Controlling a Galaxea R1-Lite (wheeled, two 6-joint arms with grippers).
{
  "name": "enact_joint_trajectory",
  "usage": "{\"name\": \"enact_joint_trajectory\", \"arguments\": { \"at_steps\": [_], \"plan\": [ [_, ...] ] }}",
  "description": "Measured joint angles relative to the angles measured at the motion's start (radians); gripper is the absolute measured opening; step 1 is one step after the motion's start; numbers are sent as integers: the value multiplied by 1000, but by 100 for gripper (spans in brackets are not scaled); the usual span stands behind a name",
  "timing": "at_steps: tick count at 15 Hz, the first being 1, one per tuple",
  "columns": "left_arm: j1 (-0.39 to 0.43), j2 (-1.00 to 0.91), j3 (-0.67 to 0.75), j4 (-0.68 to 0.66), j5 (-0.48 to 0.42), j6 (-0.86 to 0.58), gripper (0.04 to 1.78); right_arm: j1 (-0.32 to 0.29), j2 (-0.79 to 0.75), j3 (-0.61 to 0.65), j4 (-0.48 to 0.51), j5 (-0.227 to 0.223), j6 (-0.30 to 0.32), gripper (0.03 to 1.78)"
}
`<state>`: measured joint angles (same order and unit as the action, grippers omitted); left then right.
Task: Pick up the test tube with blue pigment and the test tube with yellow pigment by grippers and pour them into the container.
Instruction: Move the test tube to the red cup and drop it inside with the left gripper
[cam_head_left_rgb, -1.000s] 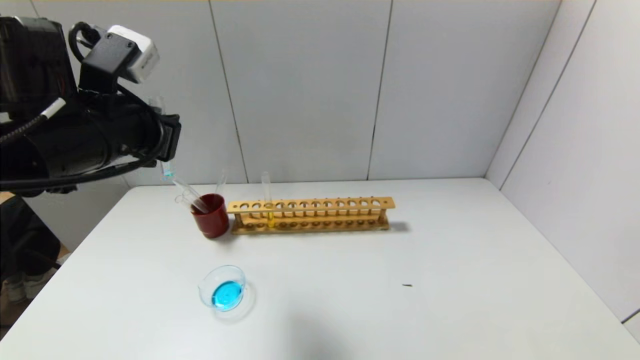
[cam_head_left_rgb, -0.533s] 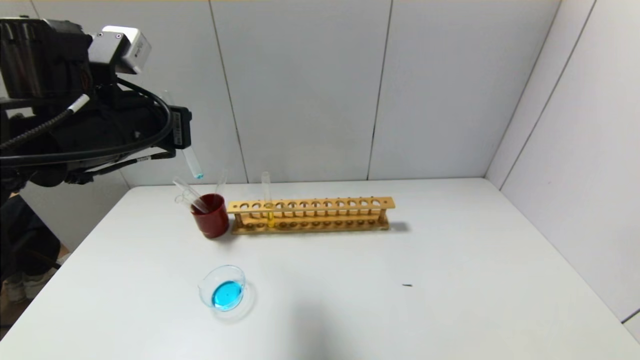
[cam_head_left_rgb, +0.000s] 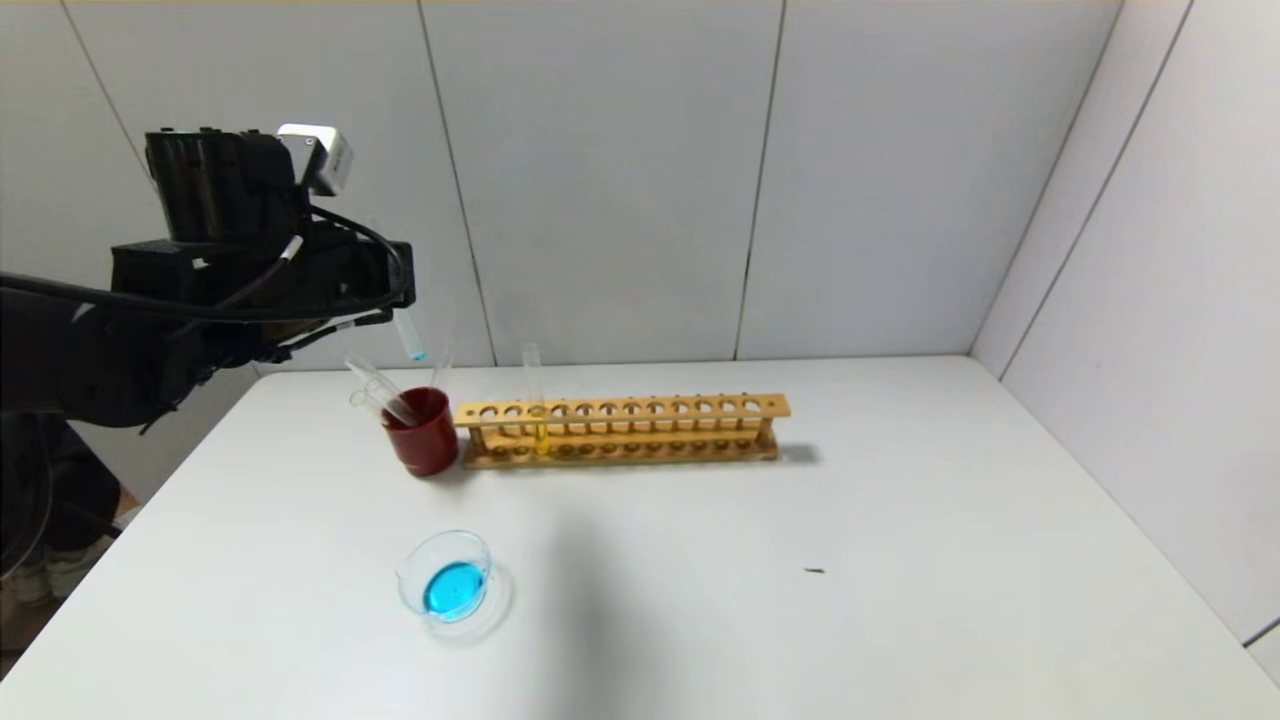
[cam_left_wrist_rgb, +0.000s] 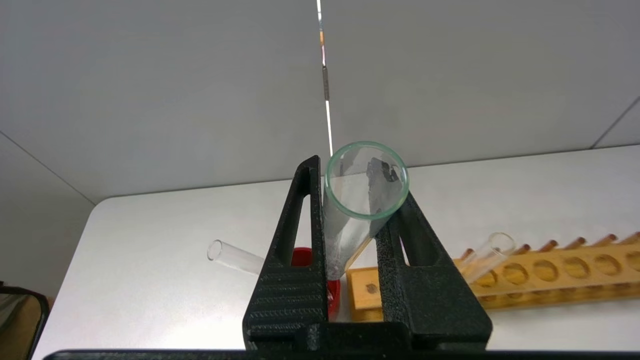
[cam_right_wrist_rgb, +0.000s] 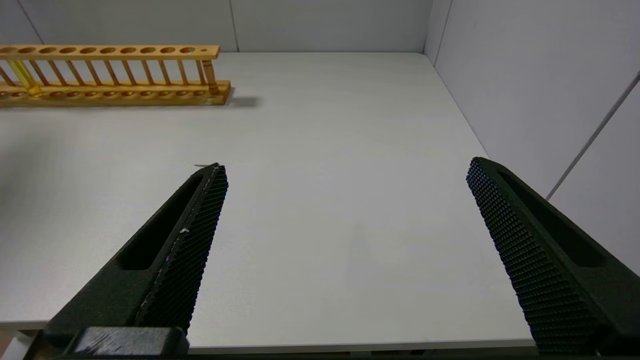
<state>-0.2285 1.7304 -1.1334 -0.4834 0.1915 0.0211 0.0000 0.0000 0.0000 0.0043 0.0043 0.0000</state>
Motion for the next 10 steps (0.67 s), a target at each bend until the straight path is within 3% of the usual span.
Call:
{"name": "enact_joint_trajectory", "arguments": {
  "at_steps": [4,10],
  "plan": [
    [53,90,-53,-6,-9,0,33,0,0,0,0,0,0,175],
    [61,158,-66,7,-41,-4,33,0,0,0,0,0,0,175]
  ]
}}
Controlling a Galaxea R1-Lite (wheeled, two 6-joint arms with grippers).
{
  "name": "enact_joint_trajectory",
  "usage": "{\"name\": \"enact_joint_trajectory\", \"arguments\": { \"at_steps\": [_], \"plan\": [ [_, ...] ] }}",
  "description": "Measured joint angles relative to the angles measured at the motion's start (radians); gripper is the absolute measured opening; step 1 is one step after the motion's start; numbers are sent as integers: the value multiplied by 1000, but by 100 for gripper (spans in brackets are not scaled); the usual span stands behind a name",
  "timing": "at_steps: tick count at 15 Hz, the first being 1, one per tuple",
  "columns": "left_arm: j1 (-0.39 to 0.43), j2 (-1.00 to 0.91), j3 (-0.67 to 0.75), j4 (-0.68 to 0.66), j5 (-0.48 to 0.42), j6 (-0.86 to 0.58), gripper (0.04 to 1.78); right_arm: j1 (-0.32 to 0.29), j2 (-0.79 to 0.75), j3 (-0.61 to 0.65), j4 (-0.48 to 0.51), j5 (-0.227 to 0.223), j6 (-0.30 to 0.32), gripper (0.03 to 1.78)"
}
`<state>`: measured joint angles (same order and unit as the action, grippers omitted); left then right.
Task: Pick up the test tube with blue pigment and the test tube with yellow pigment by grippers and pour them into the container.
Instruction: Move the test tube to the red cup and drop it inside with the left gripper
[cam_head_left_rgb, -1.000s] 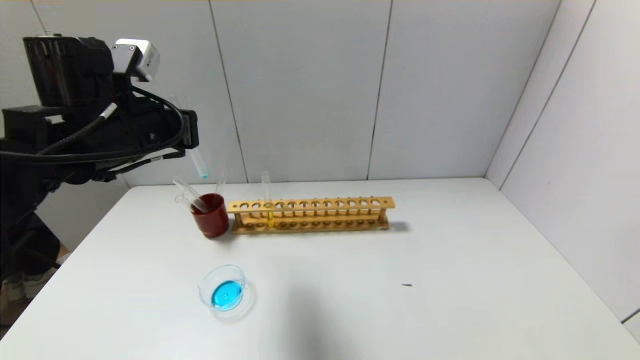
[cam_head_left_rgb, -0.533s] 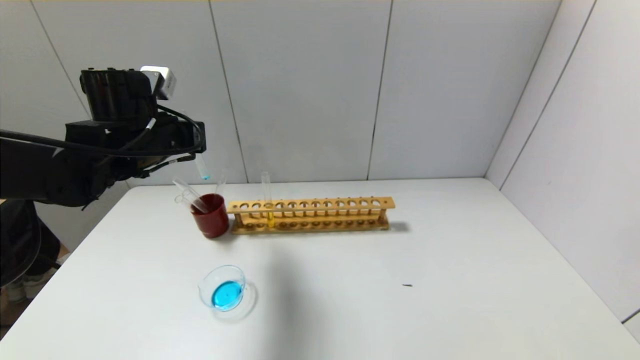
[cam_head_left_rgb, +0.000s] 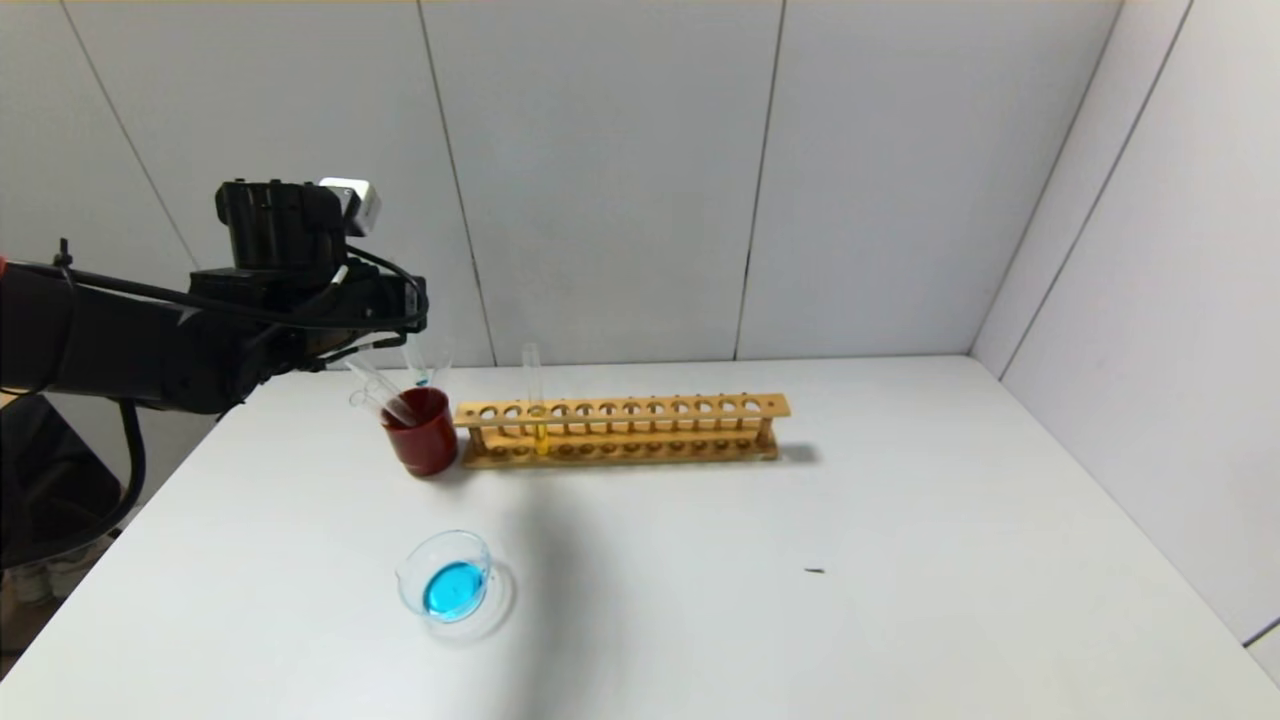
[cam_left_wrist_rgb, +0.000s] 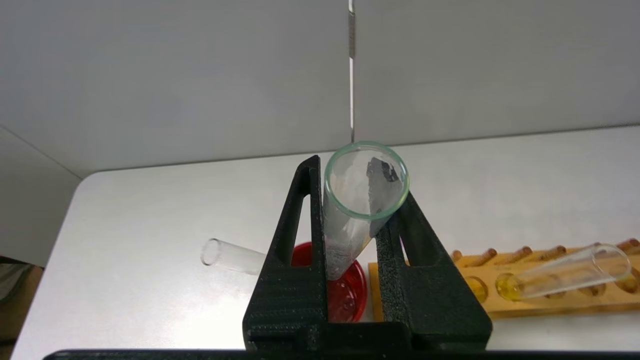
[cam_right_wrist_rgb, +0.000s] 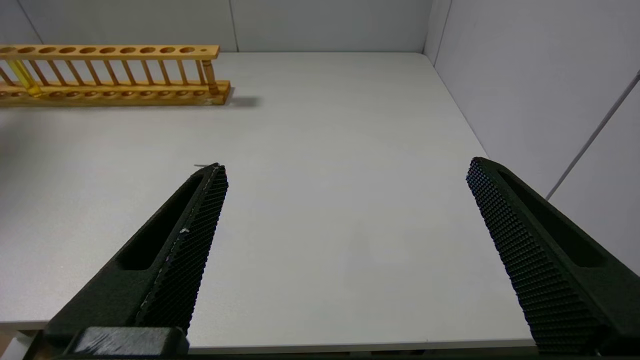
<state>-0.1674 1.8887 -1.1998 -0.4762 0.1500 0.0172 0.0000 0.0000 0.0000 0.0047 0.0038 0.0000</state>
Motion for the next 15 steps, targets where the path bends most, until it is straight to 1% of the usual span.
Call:
{"name": "enact_joint_trajectory", "arguments": {
  "at_steps": [8,11,15],
  "plan": [
    [38,57,-5,40,-1,-1,33,0,0,0,0,0,0,175],
    [39,62,-41,123,-3,-14,33,0,0,0,0,0,0,175],
    [39,67,-114,247,-2,-68,33,0,0,0,0,0,-1,175]
  ]
}}
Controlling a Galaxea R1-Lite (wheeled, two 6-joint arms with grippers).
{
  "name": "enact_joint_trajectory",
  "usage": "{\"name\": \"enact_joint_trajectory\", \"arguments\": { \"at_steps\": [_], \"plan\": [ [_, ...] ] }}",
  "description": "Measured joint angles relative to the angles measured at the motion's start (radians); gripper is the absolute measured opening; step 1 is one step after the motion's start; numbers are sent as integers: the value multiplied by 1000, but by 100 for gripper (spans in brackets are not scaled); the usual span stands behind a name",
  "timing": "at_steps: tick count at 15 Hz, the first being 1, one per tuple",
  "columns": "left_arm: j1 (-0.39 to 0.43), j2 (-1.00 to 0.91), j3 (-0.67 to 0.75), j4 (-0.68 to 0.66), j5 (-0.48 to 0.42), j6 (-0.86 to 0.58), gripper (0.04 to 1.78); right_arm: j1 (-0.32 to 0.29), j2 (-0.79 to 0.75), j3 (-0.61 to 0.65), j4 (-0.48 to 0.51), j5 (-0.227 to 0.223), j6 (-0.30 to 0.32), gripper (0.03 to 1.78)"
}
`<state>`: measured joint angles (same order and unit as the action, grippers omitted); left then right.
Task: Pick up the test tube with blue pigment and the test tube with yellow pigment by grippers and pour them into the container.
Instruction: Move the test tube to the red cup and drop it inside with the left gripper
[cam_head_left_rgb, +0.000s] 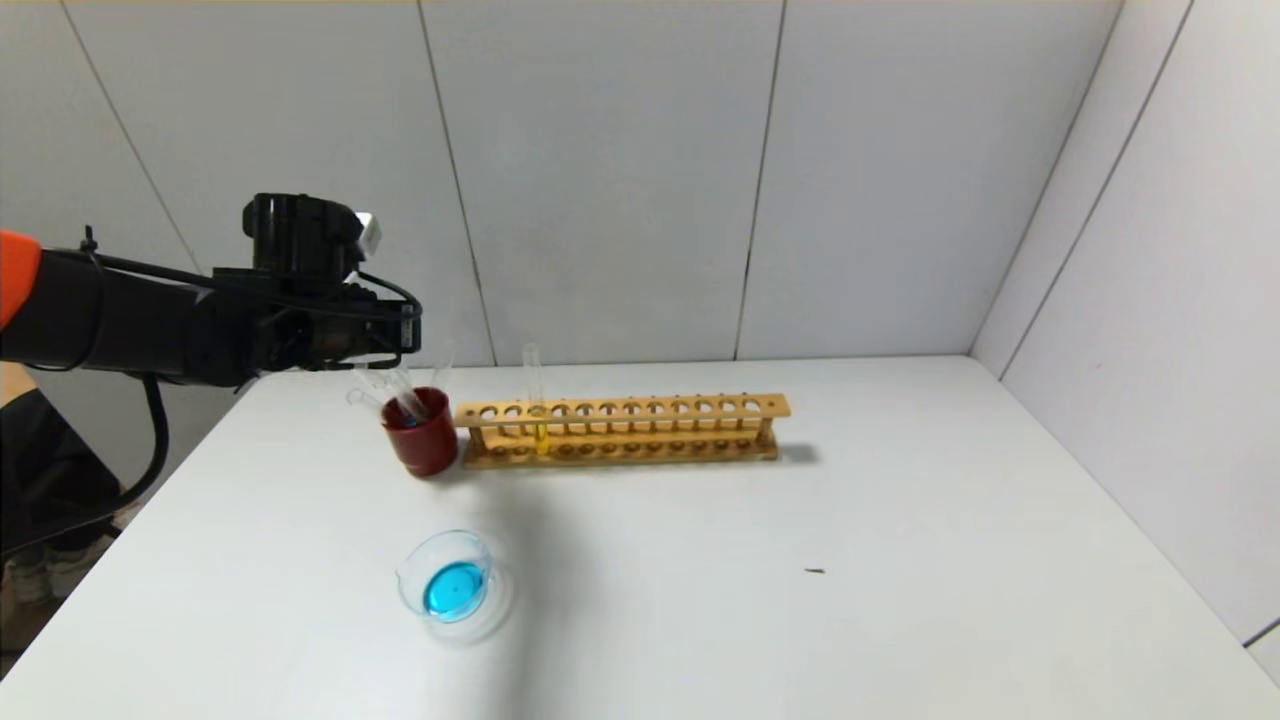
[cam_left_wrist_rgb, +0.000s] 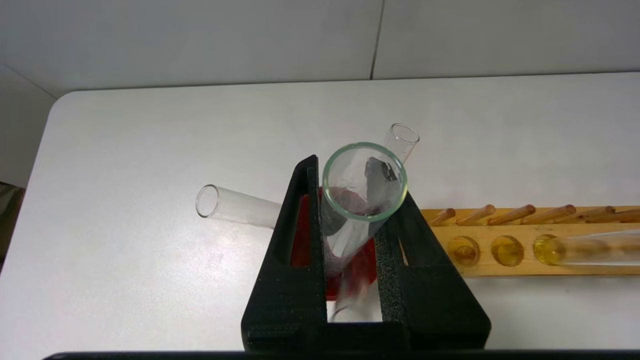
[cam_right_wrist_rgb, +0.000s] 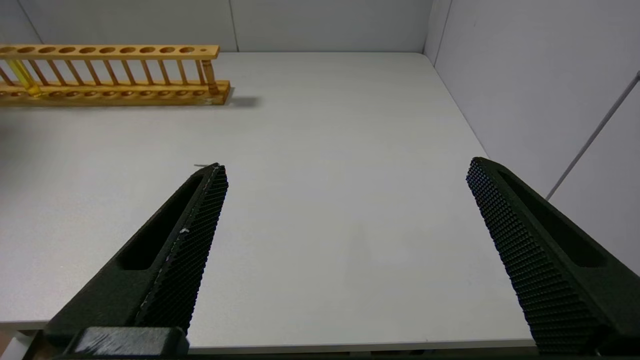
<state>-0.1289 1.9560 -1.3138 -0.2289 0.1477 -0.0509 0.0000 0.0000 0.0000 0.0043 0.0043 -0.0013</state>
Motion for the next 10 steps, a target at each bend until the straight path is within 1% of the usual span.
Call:
{"name": "enact_joint_trajectory", "arguments": {
  "at_steps": [4,10],
  "plan": [
    [1,16,-26,34,1,-6,33,0,0,0,0,0,1,175],
    [11,60,-106,127,1,-45,33,0,0,0,0,0,0,175]
  ]
}}
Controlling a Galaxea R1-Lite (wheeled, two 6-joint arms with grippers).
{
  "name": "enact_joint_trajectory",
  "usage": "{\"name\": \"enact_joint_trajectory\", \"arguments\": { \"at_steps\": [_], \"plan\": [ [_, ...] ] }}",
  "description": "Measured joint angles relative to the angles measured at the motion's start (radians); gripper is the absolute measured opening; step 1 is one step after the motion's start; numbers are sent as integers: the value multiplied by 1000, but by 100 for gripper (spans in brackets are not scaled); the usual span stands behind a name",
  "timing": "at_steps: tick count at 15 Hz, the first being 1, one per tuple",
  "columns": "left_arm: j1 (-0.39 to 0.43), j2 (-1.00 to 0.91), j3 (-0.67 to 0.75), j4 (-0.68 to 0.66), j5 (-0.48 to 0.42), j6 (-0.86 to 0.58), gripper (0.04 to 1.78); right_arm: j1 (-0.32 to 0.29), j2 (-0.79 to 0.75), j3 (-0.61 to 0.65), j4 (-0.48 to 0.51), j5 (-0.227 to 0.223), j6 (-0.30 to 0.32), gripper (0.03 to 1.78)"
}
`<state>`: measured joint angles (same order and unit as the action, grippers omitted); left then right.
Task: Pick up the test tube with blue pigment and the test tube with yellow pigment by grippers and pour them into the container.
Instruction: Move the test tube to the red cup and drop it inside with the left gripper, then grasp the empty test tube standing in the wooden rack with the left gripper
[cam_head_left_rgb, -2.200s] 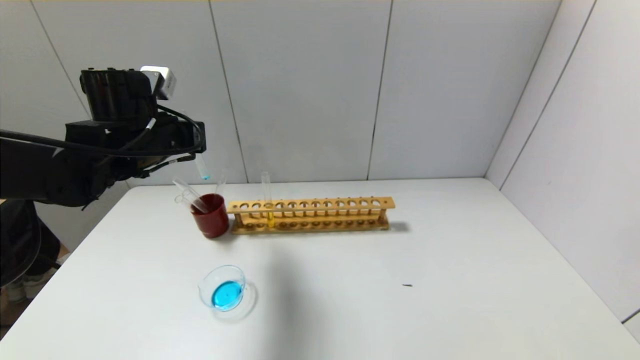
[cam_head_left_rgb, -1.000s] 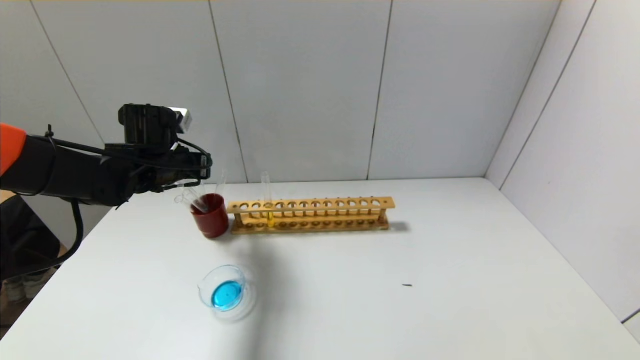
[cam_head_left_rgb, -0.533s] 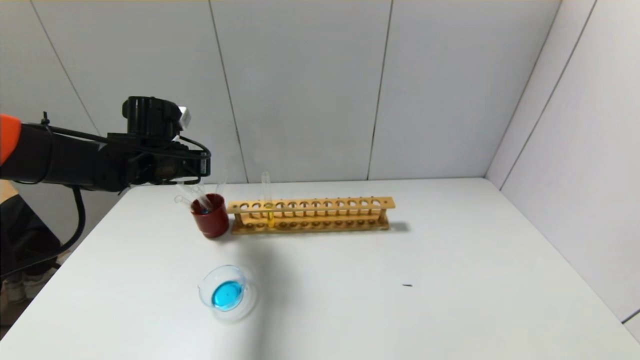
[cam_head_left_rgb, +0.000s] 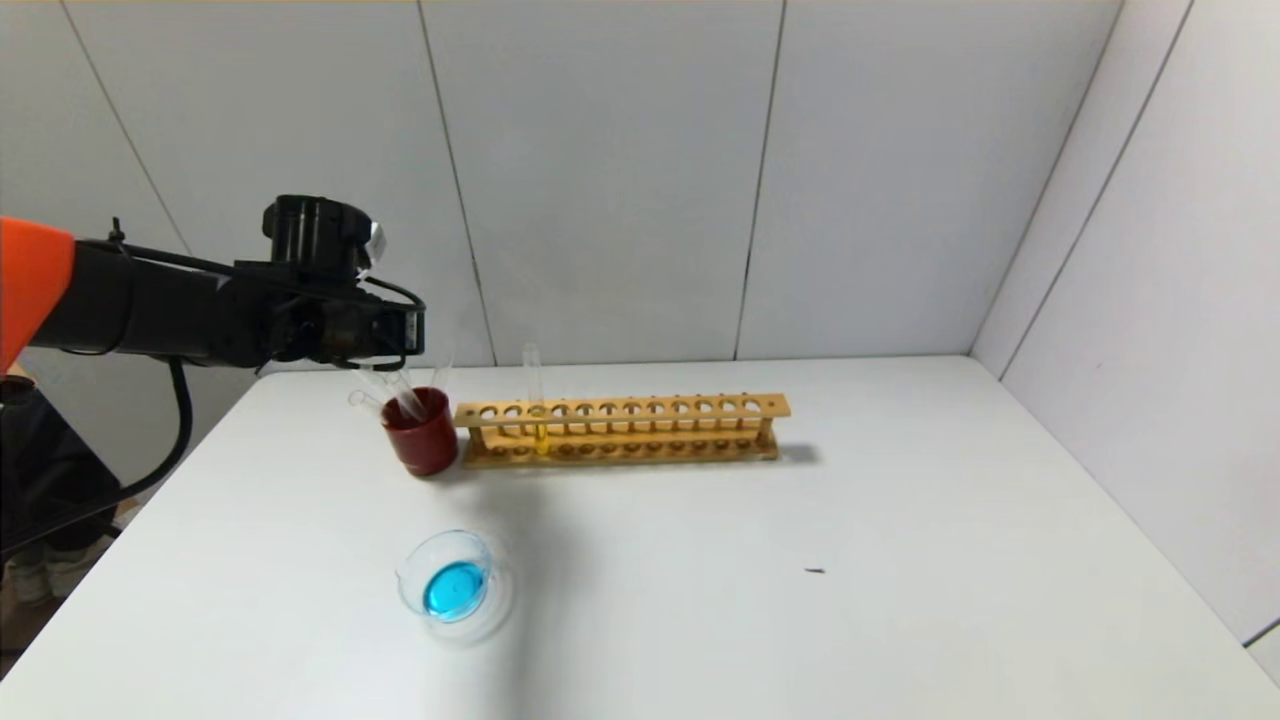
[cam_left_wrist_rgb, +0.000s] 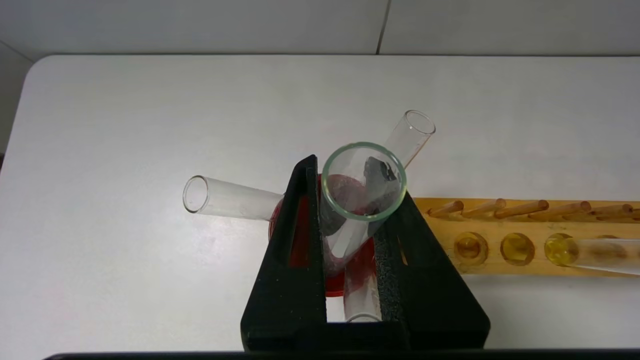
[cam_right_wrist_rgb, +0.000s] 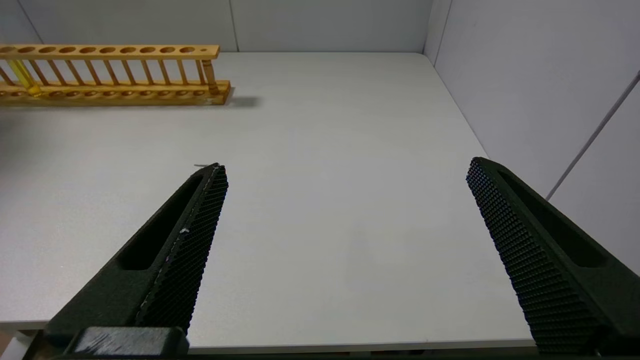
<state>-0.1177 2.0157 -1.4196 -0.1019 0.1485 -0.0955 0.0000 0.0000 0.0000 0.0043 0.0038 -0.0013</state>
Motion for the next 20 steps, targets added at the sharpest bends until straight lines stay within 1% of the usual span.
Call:
{"name": "enact_joint_trajectory", "arguments": {
  "at_steps": [11,13,15,16,17,20],
  "plan": [
    [13,32,-14,6,5,3,33,0,0,0,0,0,0,175],
    [12,36,-17,0,10,4,37,0,0,0,0,0,0,175],
    [12,36,-17,6,11,4,52,0,0,0,0,0,0,175],
    [12,36,-18,6,11,5,63,0,0,0,0,0,0,175],
    [12,36,-17,5,12,4,78,0,0,0,0,0,0,175],
    [12,32,-14,5,11,7,130,0,0,0,0,0,0,175]
  ]
}}
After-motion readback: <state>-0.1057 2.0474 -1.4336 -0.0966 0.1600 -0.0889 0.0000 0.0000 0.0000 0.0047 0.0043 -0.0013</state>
